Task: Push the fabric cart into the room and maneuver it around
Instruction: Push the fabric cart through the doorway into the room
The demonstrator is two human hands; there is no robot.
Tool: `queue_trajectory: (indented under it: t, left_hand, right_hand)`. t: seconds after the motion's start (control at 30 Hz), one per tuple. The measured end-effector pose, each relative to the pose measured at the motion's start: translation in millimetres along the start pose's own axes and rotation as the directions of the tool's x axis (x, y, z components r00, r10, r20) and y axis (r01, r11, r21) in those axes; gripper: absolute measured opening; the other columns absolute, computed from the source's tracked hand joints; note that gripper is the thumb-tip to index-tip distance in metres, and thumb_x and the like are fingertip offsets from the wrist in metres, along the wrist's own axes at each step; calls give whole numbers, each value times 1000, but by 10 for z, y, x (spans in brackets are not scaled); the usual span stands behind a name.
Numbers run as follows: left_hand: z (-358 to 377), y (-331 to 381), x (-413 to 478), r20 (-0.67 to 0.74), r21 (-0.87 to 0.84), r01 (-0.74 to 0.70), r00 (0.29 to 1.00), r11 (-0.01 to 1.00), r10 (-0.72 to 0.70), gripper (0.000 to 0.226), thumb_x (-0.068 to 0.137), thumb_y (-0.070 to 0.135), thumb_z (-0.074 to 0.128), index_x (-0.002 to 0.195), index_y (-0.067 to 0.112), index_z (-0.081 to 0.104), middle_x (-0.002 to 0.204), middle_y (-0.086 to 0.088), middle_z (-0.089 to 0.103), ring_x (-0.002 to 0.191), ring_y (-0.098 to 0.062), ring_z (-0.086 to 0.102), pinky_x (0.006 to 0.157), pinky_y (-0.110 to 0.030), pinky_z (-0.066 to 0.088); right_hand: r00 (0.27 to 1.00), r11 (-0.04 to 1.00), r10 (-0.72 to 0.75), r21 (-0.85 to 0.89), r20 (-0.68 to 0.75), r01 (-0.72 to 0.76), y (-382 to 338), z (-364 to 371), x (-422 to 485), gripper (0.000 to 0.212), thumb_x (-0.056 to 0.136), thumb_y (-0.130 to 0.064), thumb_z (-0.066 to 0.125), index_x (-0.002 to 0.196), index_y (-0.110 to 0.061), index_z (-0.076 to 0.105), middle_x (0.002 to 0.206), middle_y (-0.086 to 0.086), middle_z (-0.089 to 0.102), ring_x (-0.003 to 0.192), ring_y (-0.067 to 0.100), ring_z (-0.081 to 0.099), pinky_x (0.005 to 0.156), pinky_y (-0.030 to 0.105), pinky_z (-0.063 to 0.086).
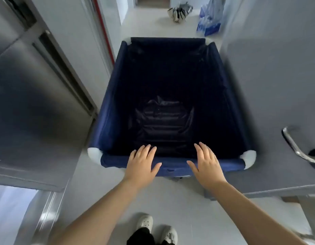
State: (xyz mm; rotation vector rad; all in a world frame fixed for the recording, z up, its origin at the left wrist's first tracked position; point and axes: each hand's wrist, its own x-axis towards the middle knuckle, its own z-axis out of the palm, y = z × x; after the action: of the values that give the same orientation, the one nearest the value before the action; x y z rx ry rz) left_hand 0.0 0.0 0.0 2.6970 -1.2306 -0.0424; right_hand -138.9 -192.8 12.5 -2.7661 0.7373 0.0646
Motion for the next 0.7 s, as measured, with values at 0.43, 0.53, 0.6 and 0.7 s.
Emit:
queue_trajectory:
  t: [0.43,0.53,0.6,0.7]
  left_hand:
    - [505,-98,21,-108,195,7,994,981,15,45,75,42,69,112,17,60,109,-6,64,95,-29,61,95,-54,45]
    - [499,-124,135,-105,208,10,994,978,12,45,76,41,69,112,17,60,108,-7,65,94,-29,61,94,-54,45]
    - [478,-145,241,-83,215,11,997,977,7,45,75,42,69,112,17,61,107,-6,65,93,-28,62,94,-53,46]
    - [455,-209,441,-67,209,7,998,978,7,45,75,43,70,111,17,61,105,-6,65,92,-28,62,93,-53,46]
  right_hand:
    - [1000,985,5,-170,-21,-8,258,299,-4,50,90,-40,30,116,-5,55,100,12,63,95,33,59,98,48,44]
    - [1000,989,20,-146,0,-20,274,277,104,49,91,-40,29,115,-5,55,100,12,63,95,33,58,98,48,44]
    - [999,988,31,-153,11,-29,286,269,212,50,91,-40,27,116,-6,54,101,11,63,97,33,58,99,48,43]
    - [999,988,41,-151,11,-39,282,248,413,51,90,-41,28,116,-6,54,101,11,63,98,33,58,100,47,42]
